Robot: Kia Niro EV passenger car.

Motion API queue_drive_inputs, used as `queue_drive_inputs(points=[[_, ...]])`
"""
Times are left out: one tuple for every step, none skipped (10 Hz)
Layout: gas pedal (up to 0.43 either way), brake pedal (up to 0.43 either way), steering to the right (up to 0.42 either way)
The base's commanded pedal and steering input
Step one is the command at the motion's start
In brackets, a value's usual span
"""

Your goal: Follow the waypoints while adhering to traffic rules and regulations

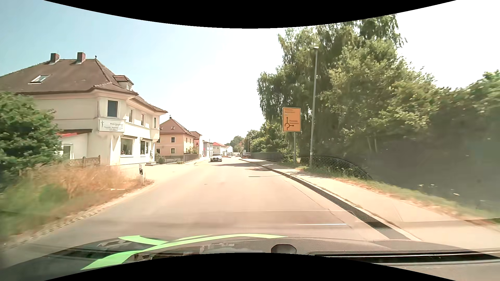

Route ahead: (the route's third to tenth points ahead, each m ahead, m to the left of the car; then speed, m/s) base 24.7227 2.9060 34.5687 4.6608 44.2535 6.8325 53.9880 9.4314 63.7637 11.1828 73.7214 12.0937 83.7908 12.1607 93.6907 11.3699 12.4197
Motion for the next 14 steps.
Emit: queue_drive_inputs(points=[[0.079,0.000,-0.048],[0.079,0.000,-0.045],[0.087,0.000,-0.040],[0.087,0.000,-0.032],[0.110,0.000,-0.030],[0.110,0.000,-0.033],[0.110,0.000,-0.033],[0.118,0.000,-0.032],[0.130,0.000,-0.032],[0.138,0.000,-0.030],[0.157,0.000,-0.029],[0.157,0.000,-0.028],[0.138,0.000,-0.028],[0.118,0.000,-0.026]])
